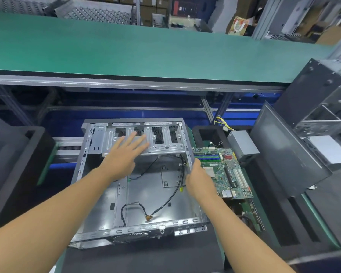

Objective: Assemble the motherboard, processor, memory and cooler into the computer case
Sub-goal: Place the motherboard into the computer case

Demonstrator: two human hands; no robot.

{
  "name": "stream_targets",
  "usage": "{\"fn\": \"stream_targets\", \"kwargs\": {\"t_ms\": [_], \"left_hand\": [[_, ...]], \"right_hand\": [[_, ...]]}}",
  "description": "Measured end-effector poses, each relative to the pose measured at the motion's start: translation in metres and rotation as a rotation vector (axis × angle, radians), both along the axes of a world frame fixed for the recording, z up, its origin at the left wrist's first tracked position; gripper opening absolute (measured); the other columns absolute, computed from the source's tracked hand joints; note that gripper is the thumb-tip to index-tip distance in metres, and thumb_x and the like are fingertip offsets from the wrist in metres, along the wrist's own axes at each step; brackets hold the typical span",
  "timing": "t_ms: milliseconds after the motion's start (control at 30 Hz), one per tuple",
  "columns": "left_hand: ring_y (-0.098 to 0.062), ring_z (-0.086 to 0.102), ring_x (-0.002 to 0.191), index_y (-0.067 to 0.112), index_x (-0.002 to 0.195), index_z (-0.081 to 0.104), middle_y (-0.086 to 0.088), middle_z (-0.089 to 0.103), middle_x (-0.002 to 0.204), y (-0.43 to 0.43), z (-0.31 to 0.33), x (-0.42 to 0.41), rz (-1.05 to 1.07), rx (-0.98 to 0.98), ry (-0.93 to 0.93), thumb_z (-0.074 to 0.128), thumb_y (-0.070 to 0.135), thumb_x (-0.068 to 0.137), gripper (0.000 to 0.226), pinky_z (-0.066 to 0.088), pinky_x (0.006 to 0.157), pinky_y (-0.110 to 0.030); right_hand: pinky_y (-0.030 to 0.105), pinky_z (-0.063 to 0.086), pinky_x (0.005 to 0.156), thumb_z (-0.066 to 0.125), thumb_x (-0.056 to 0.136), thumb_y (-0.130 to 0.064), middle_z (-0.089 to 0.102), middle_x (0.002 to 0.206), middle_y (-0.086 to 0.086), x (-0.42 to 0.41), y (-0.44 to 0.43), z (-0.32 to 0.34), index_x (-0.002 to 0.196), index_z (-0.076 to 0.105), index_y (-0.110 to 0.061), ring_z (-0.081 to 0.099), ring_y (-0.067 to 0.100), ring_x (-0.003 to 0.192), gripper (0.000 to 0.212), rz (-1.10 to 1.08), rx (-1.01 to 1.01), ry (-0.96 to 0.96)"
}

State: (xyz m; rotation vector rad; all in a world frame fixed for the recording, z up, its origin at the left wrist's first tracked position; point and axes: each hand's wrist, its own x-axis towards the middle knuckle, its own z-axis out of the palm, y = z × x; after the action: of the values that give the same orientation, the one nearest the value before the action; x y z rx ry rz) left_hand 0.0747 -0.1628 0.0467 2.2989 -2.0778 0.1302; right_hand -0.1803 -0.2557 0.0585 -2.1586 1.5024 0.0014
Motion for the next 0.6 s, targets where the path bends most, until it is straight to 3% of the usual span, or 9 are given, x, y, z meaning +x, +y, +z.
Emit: {"fn": "stream_targets", "kwargs": {"t_ms": [67, 133, 200, 300, 367, 500, 600], "left_hand": [[-0.024, 0.032, 0.140, 0.024, 0.138, 0.046, 0.001, 0.034, 0.153, 0.012, -0.005, -0.017, -0.131, -0.198, 0.015, 0.057, 0.008, 0.075, 0.065, 0.029, 0.110, -0.044], [-0.017, 0.057, 0.105, 0.026, 0.109, 0.063, 0.007, 0.059, 0.116, 0.018, -0.014, -0.036, -0.266, -0.244, 0.125, 0.054, 0.019, 0.080, 0.031, 0.045, 0.087, -0.036], [-0.007, 0.057, 0.087, 0.036, 0.097, 0.060, 0.017, 0.060, 0.098, 0.017, -0.018, -0.056, -0.196, 0.009, 0.332, 0.045, 0.036, 0.086, 0.018, 0.050, 0.080, -0.034], [-0.003, 0.056, 0.097, 0.038, 0.120, 0.052, 0.020, 0.058, 0.113, 0.008, -0.031, -0.077, 0.003, 0.491, 0.665, 0.047, 0.059, 0.089, 0.038, 0.048, 0.090, -0.029], [-0.005, 0.058, 0.099, 0.036, 0.123, 0.052, 0.017, 0.061, 0.113, 0.005, -0.039, -0.086, 0.024, 0.667, 0.708, 0.050, 0.065, 0.088, 0.046, 0.046, 0.093, -0.029], [-0.010, 0.065, 0.072, 0.024, 0.091, 0.066, -0.003, 0.073, 0.087, 0.010, -0.047, -0.093, 0.012, 0.750, 0.835, 0.047, 0.044, 0.098, 0.029, 0.052, 0.073, -0.028], [-0.011, 0.064, 0.063, 0.021, 0.079, 0.062, 0.003, 0.066, 0.069, 0.017, -0.044, -0.089, 0.070, 0.698, 0.873, 0.045, 0.035, 0.100, 0.030, 0.047, 0.060, -0.018]], "right_hand": [[0.044, 0.052, 0.086, 0.045, 0.101, -0.013, 0.050, 0.144, 0.014, -0.002, 0.001, -0.002, 0.157, 0.010, -0.009, 0.061, 0.037, 0.113, 0.066, -0.001, -0.014, -0.051], [0.045, 0.050, 0.090, 0.048, 0.099, -0.017, 0.034, 0.155, 0.013, -0.002, 0.002, -0.004, 0.159, 0.005, -0.013, 0.055, 0.035, 0.121, 0.074, 0.019, -0.079, -0.098], [0.045, 0.050, 0.093, 0.052, 0.096, -0.019, 0.022, 0.161, 0.011, -0.001, 0.004, -0.007, 0.159, 0.002, -0.018, 0.049, 0.034, 0.127, 0.080, 0.085, -0.165, -0.078], [0.043, 0.050, 0.085, 0.053, 0.094, -0.011, 0.016, 0.163, 0.009, -0.001, 0.004, -0.011, 0.160, 0.000, -0.025, 0.054, 0.036, 0.118, 0.085, 0.141, -0.142, -0.013], [0.044, 0.048, 0.075, 0.050, 0.091, 0.002, 0.023, 0.156, 0.011, -0.003, 0.002, -0.011, 0.160, -0.002, -0.029, 0.059, 0.038, 0.105, 0.092, 0.128, -0.074, -0.033], [0.043, 0.043, 0.070, 0.048, 0.090, 0.009, 0.029, 0.148, 0.014, -0.004, 0.000, -0.012, 0.160, -0.005, -0.028, 0.059, 0.040, 0.095, 0.095, 0.142, -0.068, -0.054], [0.041, 0.042, 0.069, 0.050, 0.092, 0.009, 0.028, 0.150, 0.014, -0.010, -0.001, -0.015, 0.160, -0.006, -0.029, 0.059, 0.037, 0.096, 0.096, 0.138, -0.066, -0.060]]}}
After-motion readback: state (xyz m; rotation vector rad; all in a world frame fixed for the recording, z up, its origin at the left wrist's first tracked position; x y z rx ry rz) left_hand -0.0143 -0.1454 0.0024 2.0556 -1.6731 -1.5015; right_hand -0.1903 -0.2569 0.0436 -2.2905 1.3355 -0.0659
